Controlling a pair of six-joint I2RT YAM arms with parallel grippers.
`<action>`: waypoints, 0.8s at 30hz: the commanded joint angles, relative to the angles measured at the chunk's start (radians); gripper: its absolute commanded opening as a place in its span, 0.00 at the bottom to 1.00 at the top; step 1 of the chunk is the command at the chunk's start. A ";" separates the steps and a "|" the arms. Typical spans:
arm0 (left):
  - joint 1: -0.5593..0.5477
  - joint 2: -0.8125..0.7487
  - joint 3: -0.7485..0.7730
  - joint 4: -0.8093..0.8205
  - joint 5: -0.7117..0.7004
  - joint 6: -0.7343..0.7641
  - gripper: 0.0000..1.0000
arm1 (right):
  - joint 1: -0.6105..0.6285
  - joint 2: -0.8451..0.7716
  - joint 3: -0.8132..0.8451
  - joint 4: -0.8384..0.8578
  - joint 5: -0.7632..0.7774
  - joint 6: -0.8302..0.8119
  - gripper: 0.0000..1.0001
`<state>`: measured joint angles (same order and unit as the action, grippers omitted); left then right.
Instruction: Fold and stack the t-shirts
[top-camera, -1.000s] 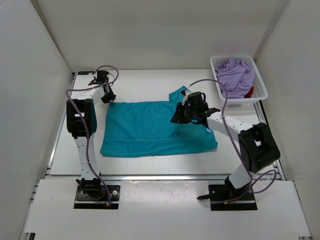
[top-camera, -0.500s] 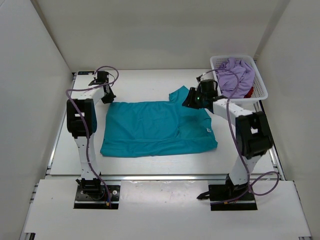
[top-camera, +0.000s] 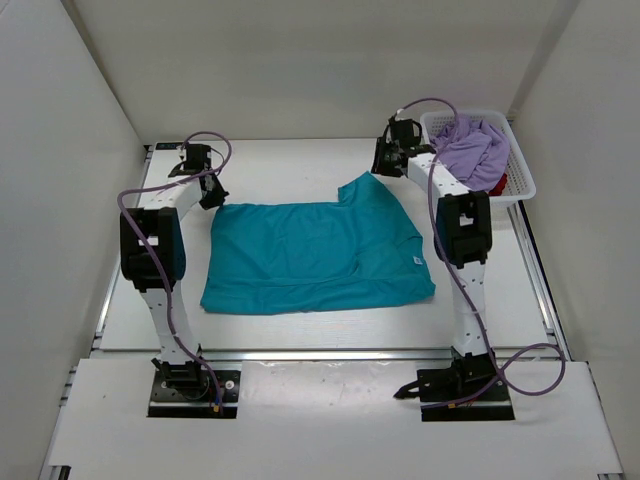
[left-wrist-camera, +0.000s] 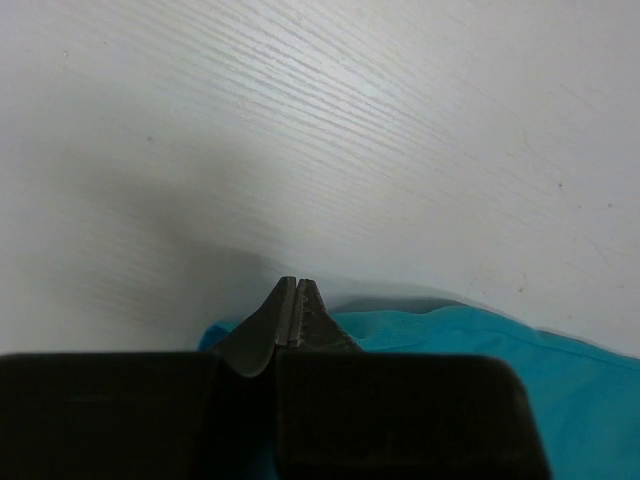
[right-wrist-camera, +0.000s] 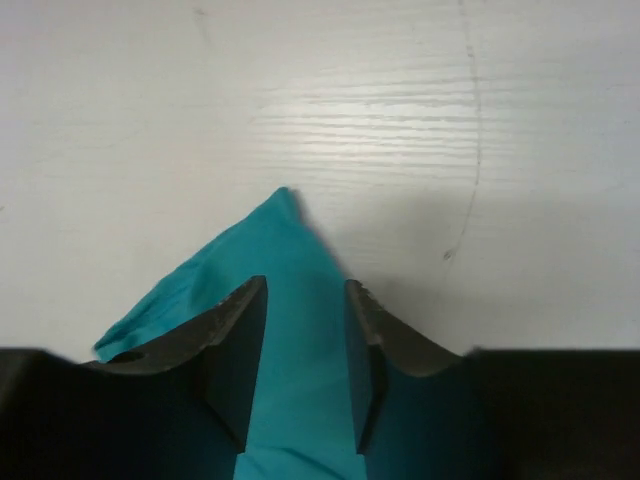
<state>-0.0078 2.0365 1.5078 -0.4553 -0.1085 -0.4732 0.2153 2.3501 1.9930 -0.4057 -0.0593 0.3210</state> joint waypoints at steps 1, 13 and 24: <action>0.008 -0.085 -0.024 0.046 0.027 -0.016 0.00 | 0.021 0.150 0.268 -0.206 0.059 -0.074 0.36; 0.005 -0.087 -0.038 0.061 0.044 -0.008 0.00 | 0.024 0.371 0.610 -0.344 -0.013 -0.082 0.35; 0.008 -0.119 -0.076 0.086 0.066 -0.016 0.00 | 0.019 0.325 0.661 -0.323 -0.060 -0.063 0.00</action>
<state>-0.0074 1.9968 1.4601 -0.3950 -0.0761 -0.4797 0.2287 2.7235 2.5912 -0.7338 -0.0948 0.2607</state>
